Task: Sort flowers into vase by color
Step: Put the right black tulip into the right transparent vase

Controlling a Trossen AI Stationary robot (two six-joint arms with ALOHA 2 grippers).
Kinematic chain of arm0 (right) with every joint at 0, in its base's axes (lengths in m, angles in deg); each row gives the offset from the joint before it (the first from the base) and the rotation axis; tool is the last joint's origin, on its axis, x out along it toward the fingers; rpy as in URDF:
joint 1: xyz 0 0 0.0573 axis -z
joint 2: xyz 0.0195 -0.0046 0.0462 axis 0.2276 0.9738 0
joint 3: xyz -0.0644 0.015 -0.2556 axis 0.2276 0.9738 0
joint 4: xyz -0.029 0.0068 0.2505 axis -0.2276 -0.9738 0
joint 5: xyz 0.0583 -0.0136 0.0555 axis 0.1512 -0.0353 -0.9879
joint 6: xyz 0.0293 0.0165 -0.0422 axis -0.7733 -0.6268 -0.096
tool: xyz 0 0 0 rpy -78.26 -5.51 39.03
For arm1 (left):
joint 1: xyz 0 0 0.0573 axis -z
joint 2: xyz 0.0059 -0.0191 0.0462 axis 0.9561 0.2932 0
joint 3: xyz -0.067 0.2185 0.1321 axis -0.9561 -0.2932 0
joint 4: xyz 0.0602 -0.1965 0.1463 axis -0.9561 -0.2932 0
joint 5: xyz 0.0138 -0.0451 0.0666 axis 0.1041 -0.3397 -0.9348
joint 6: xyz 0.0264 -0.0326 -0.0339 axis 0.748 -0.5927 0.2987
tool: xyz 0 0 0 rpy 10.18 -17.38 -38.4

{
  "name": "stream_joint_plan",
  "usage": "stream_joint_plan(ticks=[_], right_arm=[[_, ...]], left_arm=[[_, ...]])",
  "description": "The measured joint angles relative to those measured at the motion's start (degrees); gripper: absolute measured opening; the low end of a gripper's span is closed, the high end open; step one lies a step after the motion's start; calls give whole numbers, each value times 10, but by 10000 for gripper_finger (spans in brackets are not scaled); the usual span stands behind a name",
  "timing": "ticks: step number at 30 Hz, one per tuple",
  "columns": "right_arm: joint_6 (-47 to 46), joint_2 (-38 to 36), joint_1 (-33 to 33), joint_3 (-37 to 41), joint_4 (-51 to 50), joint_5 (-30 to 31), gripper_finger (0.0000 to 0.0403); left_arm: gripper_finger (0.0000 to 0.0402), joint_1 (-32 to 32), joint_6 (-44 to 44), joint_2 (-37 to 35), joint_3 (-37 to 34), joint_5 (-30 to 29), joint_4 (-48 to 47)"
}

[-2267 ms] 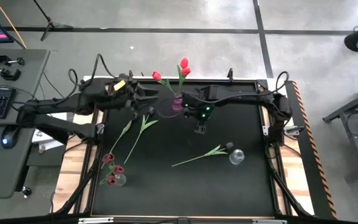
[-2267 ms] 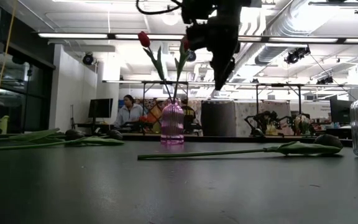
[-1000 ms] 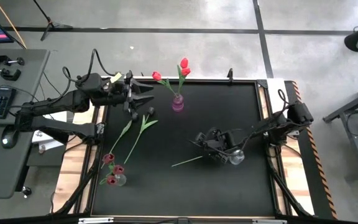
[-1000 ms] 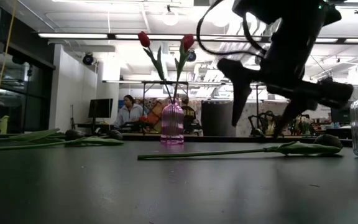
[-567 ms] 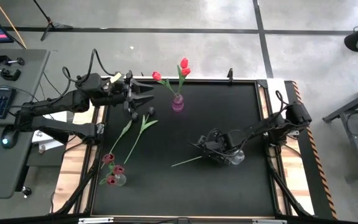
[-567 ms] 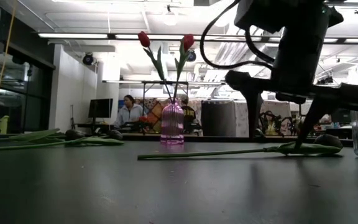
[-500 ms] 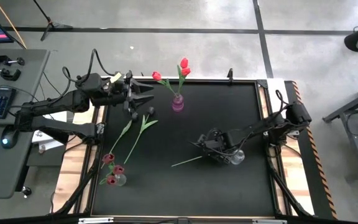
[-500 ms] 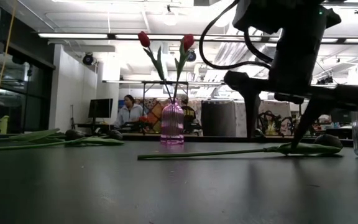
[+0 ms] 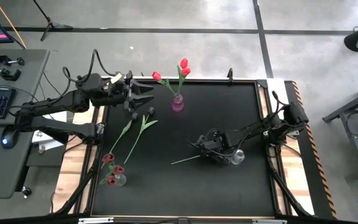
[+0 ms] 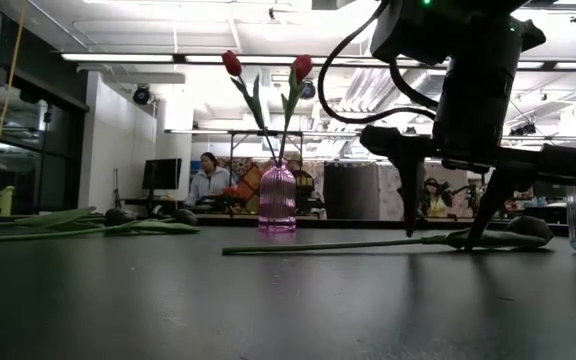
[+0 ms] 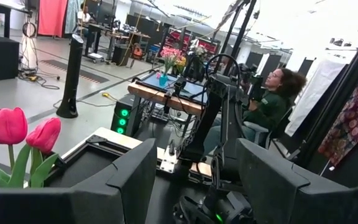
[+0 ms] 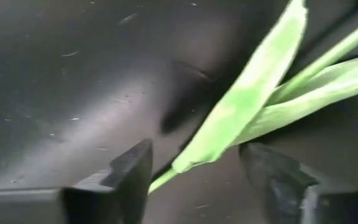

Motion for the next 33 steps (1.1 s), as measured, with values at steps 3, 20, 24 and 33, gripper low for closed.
stream_joint_plan(ticks=[3,20,24,33], right_arm=[[0,1,-1,-2,-11,-5,160],[196,-23,8,-42,-19,45,6],[344,-64,20,-74,-41,69,2],[600,-214,30,-140,-205,159,1]], left_arm=[[207,0,0,0,0,0,-4],[207,0,-1,0,0,0,-8],[207,0,0,0,0,0,-11],[207,0,0,0,0,0,-18]])
